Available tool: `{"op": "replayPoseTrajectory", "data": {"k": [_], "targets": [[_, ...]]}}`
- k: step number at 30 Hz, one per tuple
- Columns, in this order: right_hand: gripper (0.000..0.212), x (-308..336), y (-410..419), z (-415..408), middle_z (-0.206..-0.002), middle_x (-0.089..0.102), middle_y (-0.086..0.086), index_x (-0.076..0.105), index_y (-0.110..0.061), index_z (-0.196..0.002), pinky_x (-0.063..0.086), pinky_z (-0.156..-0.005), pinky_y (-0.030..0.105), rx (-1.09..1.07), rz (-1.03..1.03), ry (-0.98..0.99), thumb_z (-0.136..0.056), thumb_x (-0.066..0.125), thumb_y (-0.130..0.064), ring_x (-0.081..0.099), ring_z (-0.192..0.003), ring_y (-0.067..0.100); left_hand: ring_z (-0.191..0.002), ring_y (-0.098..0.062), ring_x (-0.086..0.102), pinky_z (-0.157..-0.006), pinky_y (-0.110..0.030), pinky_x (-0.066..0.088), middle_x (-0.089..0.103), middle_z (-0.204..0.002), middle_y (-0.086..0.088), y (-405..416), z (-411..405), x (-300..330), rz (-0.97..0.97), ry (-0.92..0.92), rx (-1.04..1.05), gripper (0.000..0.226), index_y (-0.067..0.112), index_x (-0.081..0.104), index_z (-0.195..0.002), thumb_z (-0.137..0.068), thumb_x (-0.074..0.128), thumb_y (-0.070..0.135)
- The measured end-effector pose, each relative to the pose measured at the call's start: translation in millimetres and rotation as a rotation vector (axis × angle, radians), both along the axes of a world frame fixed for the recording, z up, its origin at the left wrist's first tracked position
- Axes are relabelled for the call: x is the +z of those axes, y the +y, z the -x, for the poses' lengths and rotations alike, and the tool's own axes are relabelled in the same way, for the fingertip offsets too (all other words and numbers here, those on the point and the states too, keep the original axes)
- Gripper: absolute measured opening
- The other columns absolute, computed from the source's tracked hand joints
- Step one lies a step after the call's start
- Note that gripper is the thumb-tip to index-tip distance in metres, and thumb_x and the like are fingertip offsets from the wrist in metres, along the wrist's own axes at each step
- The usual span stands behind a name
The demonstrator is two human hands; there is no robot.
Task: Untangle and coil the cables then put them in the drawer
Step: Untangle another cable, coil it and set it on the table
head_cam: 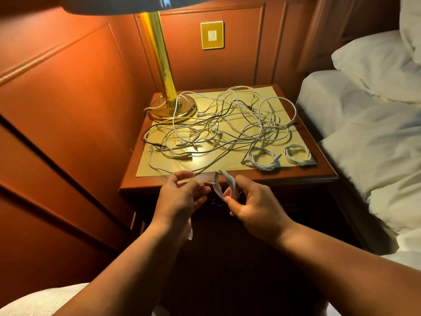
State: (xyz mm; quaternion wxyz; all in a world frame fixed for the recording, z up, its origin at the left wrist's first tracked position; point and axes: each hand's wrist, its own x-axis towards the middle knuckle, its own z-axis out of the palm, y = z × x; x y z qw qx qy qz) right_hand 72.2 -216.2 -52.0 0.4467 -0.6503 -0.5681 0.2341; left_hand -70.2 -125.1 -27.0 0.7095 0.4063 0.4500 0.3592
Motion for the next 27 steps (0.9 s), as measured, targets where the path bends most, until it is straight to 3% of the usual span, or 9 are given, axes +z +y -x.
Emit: {"op": "replayPoseTrajectory", "data": {"k": [4, 7, 9, 13, 16, 18, 21, 23, 27], "targets": [[0.025, -3, 0, 0, -0.079, 0.056, -0.015, 0.052, -0.034, -0.090, 0.055, -0.065, 0.030, 0.049, 0.004, -0.183, -0.092, 0.065, -0.013, 0.058, -0.072, 0.003, -0.084, -0.020, 0.070, -0.086, -0.037, 0.056, 0.066, -0.094, -0.008, -3, -1, 2, -0.075, 0.020, 0.011, 0.027, 0.015, 0.053, -0.110, -0.091, 0.060, -0.003], [0.034, -2, 0, 0, -0.079, 0.050, -0.023, 0.048, -0.039, -0.090, 0.050, -0.065, 0.018, 0.096, -0.019, -0.246, -0.091, 0.065, -0.010, 0.054, -0.073, -0.005, -0.089, -0.021, 0.070, -0.084, -0.034, 0.057, 0.065, -0.100, -0.012, -6, -1, 1, -0.134, 0.044, 0.000, 0.028, 0.016, 0.053, -0.111, -0.091, 0.061, -0.001], [0.025, -3, 1, -1, -0.078, 0.045, -0.026, 0.054, -0.030, -0.095, 0.043, -0.064, 0.010, 0.127, -0.018, -0.320, -0.090, 0.065, -0.009, 0.050, -0.073, -0.011, -0.090, -0.021, 0.070, -0.082, -0.030, 0.059, 0.066, -0.102, -0.013, -6, -1, 0, -0.184, 0.070, -0.034, 0.029, 0.018, 0.053, -0.112, -0.091, 0.064, 0.001], [0.021, -2, 2, -2, -0.078, 0.046, -0.023, 0.055, -0.030, -0.096, 0.043, -0.062, 0.013, 0.116, 0.043, -0.355, -0.091, 0.064, -0.011, 0.051, -0.071, -0.006, -0.084, -0.018, 0.070, -0.072, -0.025, 0.057, 0.069, -0.099, -0.007, -9, -1, -5, -0.452, 0.216, -0.136, 0.029, 0.025, 0.056, -0.111, -0.090, 0.067, 0.008], [0.032, 2, 2, -2, -0.078, 0.061, -0.009, 0.053, -0.041, -0.083, 0.054, -0.063, 0.026, 0.012, 0.091, -0.087, -0.092, 0.066, -0.013, 0.063, -0.069, 0.007, -0.083, -0.012, 0.071, -0.073, -0.030, 0.057, 0.072, -0.092, 0.003, -13, 0, -12, -0.699, 0.337, -0.204, 0.035, 0.032, 0.056, -0.113, -0.088, 0.071, 0.011], [0.017, 5, 1, -2, -0.083, 0.068, 0.003, 0.060, -0.028, -0.089, 0.058, -0.064, 0.031, -0.067, 0.144, 0.211, -0.093, 0.066, -0.013, 0.069, -0.069, 0.014, -0.081, -0.009, 0.071, -0.073, -0.031, 0.057, 0.072, -0.087, 0.007, -15, 0, -14, -0.753, 0.366, -0.204, 0.039, 0.036, 0.055, -0.113, -0.087, 0.071, 0.011], [0.007, 9, 3, -1, -0.084, 0.068, 0.013, 0.058, -0.007, -0.096, 0.056, -0.061, 0.026, -0.160, 0.225, 0.584, -0.093, 0.064, -0.009, 0.069, -0.067, 0.018, -0.086, -0.012, 0.070, -0.082, -0.037, 0.058, 0.071, -0.088, 0.005, -16, 0, -14, -0.724, 0.293, -0.180, 0.036, 0.031, 0.057, -0.110, -0.087, 0.070, 0.006], [0.007, 11, 5, 0, -0.082, 0.066, 0.012, 0.057, -0.005, -0.096, 0.052, -0.058, 0.023, -0.211, 0.252, 0.817, -0.092, 0.063, -0.005, 0.067, -0.065, 0.016, -0.092, -0.012, 0.070, -0.089, -0.037, 0.057, 0.071, -0.093, 0.004, -16, 0, -13, -0.687, 0.221, -0.165, 0.031, 0.028, 0.060, -0.107, -0.086, 0.070, 0.007], [0.006, 15, 6, 2, -0.078, 0.066, 0.010, 0.057, -0.006, -0.093, 0.051, -0.052, 0.019, -0.264, 0.249, 1.162, -0.092, 0.061, -0.002, 0.066, -0.061, 0.013, -0.088, -0.015, 0.069, -0.083, -0.033, 0.056, 0.069, -0.092, 0.002, -19, -1, -15, -0.687, 0.151, -0.157, 0.025, 0.024, 0.062, -0.104, -0.087, 0.067, 0.006]]}}
